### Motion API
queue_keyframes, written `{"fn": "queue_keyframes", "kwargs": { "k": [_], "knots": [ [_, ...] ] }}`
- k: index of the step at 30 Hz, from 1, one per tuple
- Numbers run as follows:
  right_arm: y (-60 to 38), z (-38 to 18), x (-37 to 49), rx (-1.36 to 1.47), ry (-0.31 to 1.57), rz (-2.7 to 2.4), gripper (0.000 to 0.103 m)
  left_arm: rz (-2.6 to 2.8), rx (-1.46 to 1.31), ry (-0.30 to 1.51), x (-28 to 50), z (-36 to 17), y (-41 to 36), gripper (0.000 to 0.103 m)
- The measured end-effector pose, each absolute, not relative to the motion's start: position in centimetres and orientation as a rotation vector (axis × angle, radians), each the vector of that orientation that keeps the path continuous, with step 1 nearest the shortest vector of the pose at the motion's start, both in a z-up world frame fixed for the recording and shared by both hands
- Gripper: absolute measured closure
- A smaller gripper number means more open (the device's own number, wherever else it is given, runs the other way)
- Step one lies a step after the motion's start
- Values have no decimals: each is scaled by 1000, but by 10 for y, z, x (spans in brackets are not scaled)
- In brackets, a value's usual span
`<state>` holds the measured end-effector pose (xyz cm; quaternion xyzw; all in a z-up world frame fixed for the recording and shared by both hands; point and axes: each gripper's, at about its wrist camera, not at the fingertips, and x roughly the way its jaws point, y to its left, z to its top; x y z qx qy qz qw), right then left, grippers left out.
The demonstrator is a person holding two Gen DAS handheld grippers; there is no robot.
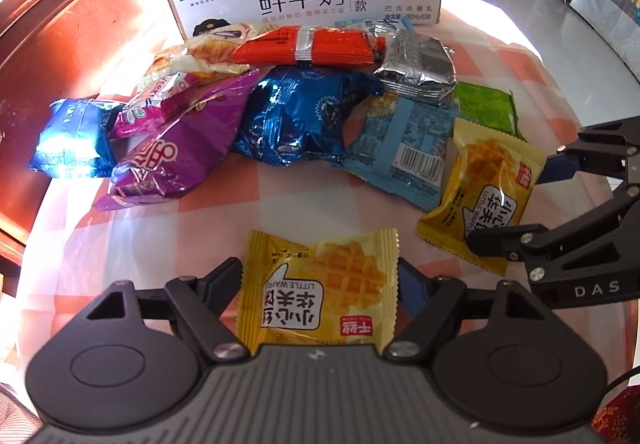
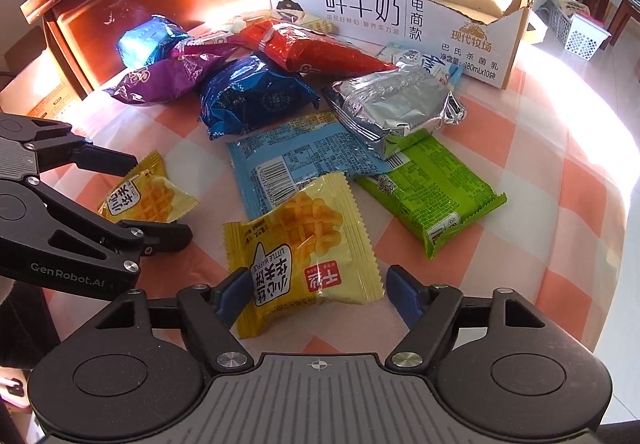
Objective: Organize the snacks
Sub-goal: 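Close left gripper on its yellow waffle packet while right gripper closes on another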
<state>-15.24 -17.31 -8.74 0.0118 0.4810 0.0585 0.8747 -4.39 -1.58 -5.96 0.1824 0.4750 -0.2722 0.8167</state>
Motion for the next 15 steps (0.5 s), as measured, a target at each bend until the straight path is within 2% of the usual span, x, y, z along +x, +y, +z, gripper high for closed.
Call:
{"fn": "queue_keyframes", "kwargs": {
  "k": [1,2,3,4,8,9,12,14,15],
  "knots": [
    [-174,-86,-153,31,998,126,50,-580,388,1012,-44,-59,-16,27],
    [-175,-86,-153,39,993,129,55,-578,390,1006,-44,-58,-17,29],
    [-177,-85,-153,48,990,130,65,-579,386,1002,-44,-56,-16,37],
    [-178,-85,-153,55,989,129,71,-575,380,1002,-43,-55,-16,39],
    [-181,-85,-152,76,991,129,76,-565,382,998,-43,-54,-16,43],
    [-181,-85,-151,80,993,130,76,-562,382,998,-43,-54,-16,47],
    [-187,-86,-150,150,997,129,70,-558,361,1013,-40,-56,-14,47],
    [-192,-86,-148,222,1005,122,53,-546,365,1005,-40,-56,-14,43],
    [-194,-87,-146,251,1014,98,31,-538,368,1001,-40,-56,-14,40]
  ]
}}
